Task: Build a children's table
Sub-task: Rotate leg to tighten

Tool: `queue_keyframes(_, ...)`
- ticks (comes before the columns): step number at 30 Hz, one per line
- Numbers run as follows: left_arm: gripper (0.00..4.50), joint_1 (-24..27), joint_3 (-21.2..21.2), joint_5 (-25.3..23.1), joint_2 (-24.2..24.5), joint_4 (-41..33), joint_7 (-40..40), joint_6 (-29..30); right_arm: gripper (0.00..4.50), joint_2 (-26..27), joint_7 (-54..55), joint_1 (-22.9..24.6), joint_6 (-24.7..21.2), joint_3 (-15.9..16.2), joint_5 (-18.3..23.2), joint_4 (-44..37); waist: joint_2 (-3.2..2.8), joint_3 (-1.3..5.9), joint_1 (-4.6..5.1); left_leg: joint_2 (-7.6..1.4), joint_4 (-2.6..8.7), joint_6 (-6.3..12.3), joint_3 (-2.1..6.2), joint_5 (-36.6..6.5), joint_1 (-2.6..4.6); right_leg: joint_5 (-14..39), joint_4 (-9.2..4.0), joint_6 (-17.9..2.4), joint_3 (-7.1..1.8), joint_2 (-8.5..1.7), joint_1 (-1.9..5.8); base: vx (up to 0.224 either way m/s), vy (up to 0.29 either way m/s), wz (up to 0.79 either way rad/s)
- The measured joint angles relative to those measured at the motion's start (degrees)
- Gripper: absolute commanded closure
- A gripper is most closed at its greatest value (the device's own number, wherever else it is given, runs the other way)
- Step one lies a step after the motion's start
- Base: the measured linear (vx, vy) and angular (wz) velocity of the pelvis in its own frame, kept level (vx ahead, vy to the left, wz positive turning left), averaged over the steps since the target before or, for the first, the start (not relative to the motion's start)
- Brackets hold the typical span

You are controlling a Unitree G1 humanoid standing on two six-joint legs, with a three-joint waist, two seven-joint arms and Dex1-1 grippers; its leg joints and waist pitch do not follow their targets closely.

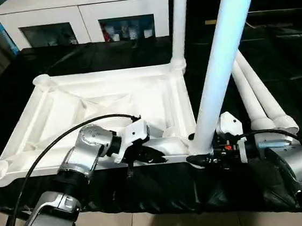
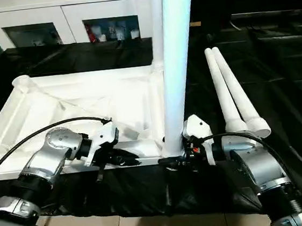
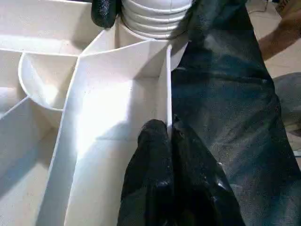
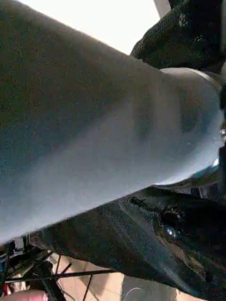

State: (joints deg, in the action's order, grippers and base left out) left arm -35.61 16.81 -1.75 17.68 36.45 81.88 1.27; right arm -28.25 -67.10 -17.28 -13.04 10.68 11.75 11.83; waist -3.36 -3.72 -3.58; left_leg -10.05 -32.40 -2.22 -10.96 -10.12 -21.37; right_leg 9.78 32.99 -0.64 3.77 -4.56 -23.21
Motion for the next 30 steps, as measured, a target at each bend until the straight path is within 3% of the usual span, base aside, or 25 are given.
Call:
queue_keyframes(5,4.50,0.09,0.44,0.60,0.62,-0.27,1.43,-0.01,1.73,-0.13,-0.31,0.91,-1.75,0.13,0.61,-2.12,0.02,-0.01,0.00,0.00,0.00,0.00,0.00,0.00,0.01,0.00,0.00,0.00,0.00,0.00,0.00,0.000,0.000,0.00)
queue_keyframes(12,4.50,0.21,0.27,0.31,0.83,-0.33,0.78,0.86,1.76,1.82,1.83,1.84,-2.43,-0.78,0.78,-2.27,0.05,0.00,0.08,-0.01,-0.01,-0.02,0.00,0.00,0.09,-0.01,0.02,0.00,0.00,0.00,0.07,0.000,0.000,0.00)
queue_keyframes(16,4.50,-0.56,-1.57,-0.70,-1.31,1.34,-6.45,2.88,1.77,8.03,12.61,0.53,-0.86,-4.49,-0.92,2.44,0.15,-0.01,0.67,-0.02,-0.09,-0.03,-0.03,0.02,0.32,0.00,0.05,0.01,-0.03,0.00,0.23,0.000,0.000,0.00)
queue_keyframes(20,4.50,-2.82,-2.69,-2.43,-6.96,3.36,-17.01,6.52,1.78,14.06,29.12,-2.79,-0.18,-9.20,-3.12,7.82,0.22,-0.09,1.74,0.05,-0.24,-0.03,-0.09,0.02,0.30,0.10,0.00,0.19,-0.10,-0.08,0.21,0.000,0.000,0.00)
queue_keyframes(29,4.50,-4.31,-3.34,-4.69,-13.04,4.91,-29.34,9.04,1.78,20.99,47.34,-5.62,3.45,-12.79,-7.15,12.88,-0.05,0.16,1.57,0.06,-0.17,-0.03,-0.13,0.02,0.34,0.10,0.00,0.19,-0.09,-0.13,0.32,0.000,0.000,0.00)
queue_keyframes(30,4.50,-4.31,-3.37,-4.74,-13.32,4.94,-29.90,9.19,1.22,21.31,47.96,-5.74,4.08,-13.05,-7.26,13.37,-0.09,0.19,1.55,0.08,-0.17,-0.03,-0.13,0.02,0.34,0.11,0.00,0.21,-0.09,-0.15,0.34,0.000,0.000,0.00)
